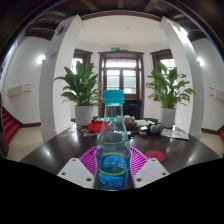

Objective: Pour water

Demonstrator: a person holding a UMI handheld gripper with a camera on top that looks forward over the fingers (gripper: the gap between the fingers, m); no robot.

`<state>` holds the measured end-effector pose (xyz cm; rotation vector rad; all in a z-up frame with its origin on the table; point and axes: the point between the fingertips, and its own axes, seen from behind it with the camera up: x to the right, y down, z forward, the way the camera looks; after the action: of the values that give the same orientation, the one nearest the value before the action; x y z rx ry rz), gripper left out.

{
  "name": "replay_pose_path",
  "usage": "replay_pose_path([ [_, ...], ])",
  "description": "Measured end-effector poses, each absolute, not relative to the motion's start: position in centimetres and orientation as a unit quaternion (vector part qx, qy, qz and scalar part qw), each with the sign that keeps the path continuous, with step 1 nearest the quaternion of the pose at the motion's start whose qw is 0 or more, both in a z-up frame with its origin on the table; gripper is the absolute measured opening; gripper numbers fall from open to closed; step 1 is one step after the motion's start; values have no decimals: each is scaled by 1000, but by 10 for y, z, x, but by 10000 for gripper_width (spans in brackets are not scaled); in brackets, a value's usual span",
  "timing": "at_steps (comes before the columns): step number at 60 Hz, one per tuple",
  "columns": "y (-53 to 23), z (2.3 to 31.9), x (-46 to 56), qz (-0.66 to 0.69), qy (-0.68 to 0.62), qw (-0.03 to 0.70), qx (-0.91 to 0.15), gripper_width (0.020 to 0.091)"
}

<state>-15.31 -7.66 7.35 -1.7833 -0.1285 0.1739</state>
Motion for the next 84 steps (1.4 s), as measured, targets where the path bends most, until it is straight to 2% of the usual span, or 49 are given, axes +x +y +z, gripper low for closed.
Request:
replay_pose_path([
  [1, -77, 74, -153, 76, -52, 624, -776, 382],
  [2, -77, 74, -153, 78, -50, 625, -775, 396],
  [3, -77, 73, -153, 76, -51, 624, -776, 356],
  [22, -73, 75, -142, 56, -73, 606, -790, 353],
  [36, -24, 90, -69, -153, -252, 559, -775, 351],
  [46, 24, 104, -32, -350, -424, 487, -679, 354],
  [54, 50, 115, -32, -442, -521, 442, -581, 367],
  [63, 70, 111, -41, -495, -593, 396, -496, 365],
  [74, 83, 120, -67, -556, -652, 360, -368, 373],
  [84, 86, 118, -71, -565, -659, 352, -351, 369],
])
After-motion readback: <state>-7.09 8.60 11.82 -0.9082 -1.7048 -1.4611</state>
